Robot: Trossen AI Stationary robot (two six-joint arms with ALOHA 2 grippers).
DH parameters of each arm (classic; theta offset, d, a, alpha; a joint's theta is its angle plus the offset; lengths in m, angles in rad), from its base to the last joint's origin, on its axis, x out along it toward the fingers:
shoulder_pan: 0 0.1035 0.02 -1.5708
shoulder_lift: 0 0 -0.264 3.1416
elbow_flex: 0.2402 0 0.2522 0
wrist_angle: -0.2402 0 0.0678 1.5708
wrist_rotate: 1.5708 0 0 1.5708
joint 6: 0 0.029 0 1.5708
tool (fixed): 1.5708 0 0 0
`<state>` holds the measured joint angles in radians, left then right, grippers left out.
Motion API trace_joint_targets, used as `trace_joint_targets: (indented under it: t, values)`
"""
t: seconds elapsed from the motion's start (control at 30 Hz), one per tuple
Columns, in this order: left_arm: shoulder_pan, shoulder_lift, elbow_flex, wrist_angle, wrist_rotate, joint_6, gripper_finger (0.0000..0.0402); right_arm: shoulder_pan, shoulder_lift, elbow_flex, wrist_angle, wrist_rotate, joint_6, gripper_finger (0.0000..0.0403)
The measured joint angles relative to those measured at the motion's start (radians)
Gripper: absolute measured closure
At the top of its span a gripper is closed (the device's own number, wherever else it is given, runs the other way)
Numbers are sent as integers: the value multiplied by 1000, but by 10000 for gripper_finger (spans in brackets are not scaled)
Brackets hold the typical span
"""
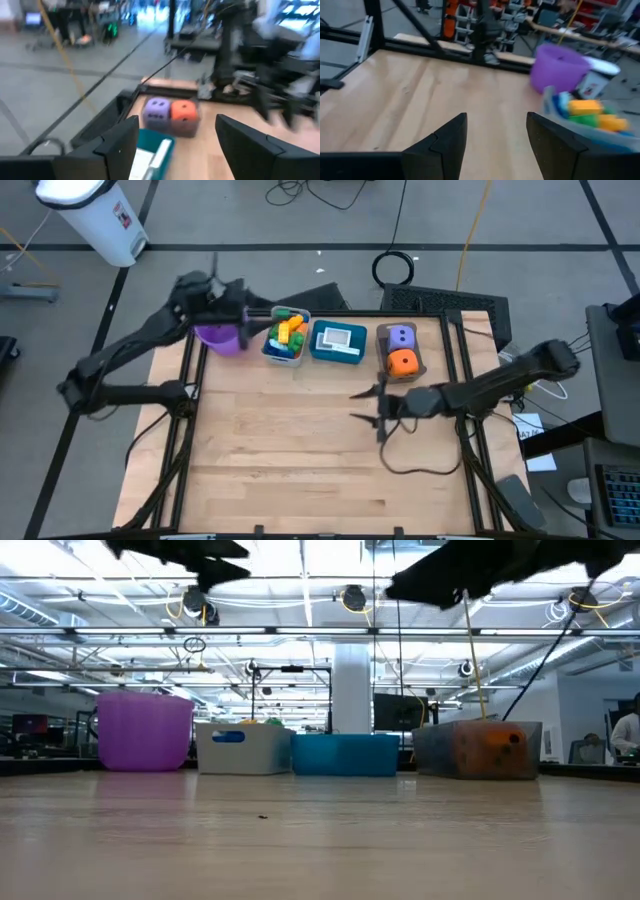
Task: Pick & Place Toys
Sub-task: Return to home position
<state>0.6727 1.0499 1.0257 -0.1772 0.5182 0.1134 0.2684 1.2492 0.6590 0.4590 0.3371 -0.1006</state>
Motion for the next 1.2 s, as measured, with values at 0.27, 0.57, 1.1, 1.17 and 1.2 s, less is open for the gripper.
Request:
trace_joint_targets:
  t: [0.27, 0.57, 1.1, 1.17, 1.2]
  values:
    - [-1, -384, -385, 273, 30, -75, 152, -67, -402, -66, -230, -1, -96, 206]
    - [-1, -661, -700, 476, 49, -199, 153, -86, -801, -320, -214, -74, -68, 207]
    - [-2, -817, -1011, 799, 160, -371, 153, -86, -1117, -553, -172, -221, 18, 207]
    - [-2, -815, -1011, 790, 190, -371, 153, -86, -1121, -572, -166, -241, 21, 207]
    - [-2, -815, -1011, 788, 199, -371, 153, -86, -1120, -579, -156, -250, 24, 207]
